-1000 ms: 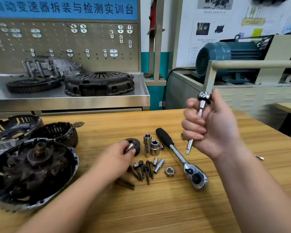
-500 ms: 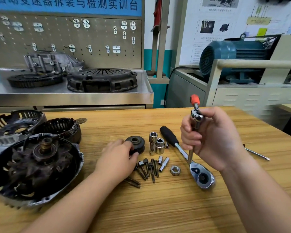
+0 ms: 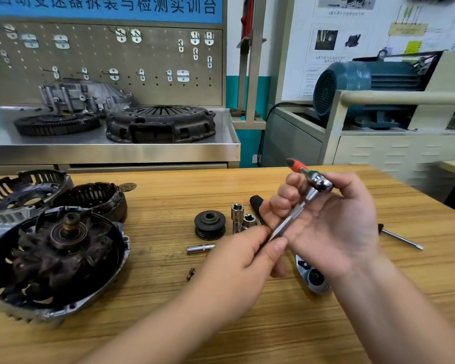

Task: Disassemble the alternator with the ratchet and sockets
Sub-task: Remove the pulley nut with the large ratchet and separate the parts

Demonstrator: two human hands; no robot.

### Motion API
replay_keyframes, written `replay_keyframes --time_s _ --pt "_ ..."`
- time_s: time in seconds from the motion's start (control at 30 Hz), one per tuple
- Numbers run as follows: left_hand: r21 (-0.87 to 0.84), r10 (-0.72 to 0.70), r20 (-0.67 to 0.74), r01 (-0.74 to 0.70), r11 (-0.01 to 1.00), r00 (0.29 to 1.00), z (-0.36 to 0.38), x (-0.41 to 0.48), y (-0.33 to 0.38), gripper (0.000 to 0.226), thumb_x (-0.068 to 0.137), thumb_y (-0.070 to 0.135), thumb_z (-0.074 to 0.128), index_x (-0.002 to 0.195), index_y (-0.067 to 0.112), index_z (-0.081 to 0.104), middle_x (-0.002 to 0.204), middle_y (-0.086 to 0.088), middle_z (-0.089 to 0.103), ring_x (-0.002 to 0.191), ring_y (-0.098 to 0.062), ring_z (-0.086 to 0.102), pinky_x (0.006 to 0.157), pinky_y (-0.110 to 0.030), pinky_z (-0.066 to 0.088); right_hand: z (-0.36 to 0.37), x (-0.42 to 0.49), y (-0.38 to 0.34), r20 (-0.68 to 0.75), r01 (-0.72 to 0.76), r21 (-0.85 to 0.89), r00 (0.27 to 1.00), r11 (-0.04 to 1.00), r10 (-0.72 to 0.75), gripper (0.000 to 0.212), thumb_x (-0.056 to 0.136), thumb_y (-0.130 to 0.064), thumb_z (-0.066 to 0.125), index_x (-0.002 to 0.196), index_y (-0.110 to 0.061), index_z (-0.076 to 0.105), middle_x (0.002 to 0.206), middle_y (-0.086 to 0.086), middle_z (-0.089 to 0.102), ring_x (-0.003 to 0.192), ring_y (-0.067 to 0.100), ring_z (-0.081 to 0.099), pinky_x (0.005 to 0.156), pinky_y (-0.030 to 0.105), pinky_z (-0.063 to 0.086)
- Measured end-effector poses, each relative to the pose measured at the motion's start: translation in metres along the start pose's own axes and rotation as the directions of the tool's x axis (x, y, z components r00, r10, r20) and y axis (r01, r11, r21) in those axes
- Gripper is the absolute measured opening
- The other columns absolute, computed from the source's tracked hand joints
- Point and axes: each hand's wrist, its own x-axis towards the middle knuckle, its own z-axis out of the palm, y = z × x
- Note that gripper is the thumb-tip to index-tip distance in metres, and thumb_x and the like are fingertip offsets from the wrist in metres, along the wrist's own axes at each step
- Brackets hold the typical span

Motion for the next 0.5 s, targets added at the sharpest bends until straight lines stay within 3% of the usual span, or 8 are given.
replay_keyframes --time_s 0.1,0.27,0.4,0.5 --pt "0.111 0.016 -0.010 -0.015 0.994 1.000 0.000 0.000 -0.005 0.028 0.086 0.040 0.038 0.065 0.028 0.052 0.059 0.018 0.063 0.053 0.002 0.051 0.058 -0.021 0.038 0.002 -0.002 0.003 -0.031 -0.025 0.067 0.999 0.997 0.027 0.038 0.066 -0.030 0.045 0.056 -0.003 0.070 0.058 0.009 0.065 0.054 0.021 0.065 0.074 0.040 0.059" --pt "0.136 0.048 -0.002 -0.048 0.990 0.999 -0.005 0.002 -0.008 0.031 0.087 0.037 0.041 0.062 0.024 0.054 0.062 0.008 0.066 0.052 -0.002 0.048 0.055 -0.020 0.038 0.003 -0.006 0.003 0.039 0.005 0.033 0.999 0.999 -0.006 0.039 0.065 -0.028 0.045 0.060 -0.002 0.073 0.069 0.014 0.072 0.066 0.025 0.071 0.082 0.046 0.056" --pt "-0.079 0.081 0.145 -0.070 0.994 0.986 -0.016 0.004 -0.001 0.027 0.089 0.024 0.040 0.064 0.023 0.050 0.052 0.009 0.057 0.057 -0.015 0.048 0.063 -0.026 0.040 0.006 -0.011 0.003 0.272 0.038 -0.035 0.962 0.999 -0.027 0.035 0.064 -0.026 0.056 0.075 0.000 0.076 0.081 0.018 0.074 0.086 0.029 0.072 0.094 0.047 0.051" --pt "-0.243 0.119 0.153 -0.079 0.967 0.981 -0.022 -0.001 0.001 0.026 0.091 0.017 0.036 0.067 0.015 0.045 0.051 0.008 0.051 0.056 -0.014 0.049 0.061 -0.022 0.043 0.002 -0.010 -0.006 0.406 -0.011 -0.205 0.909 0.979 0.095 0.047 0.075 -0.029 0.067 0.105 0.006 0.070 0.113 0.023 0.068 0.113 0.033 0.062 0.103 0.045 0.046"
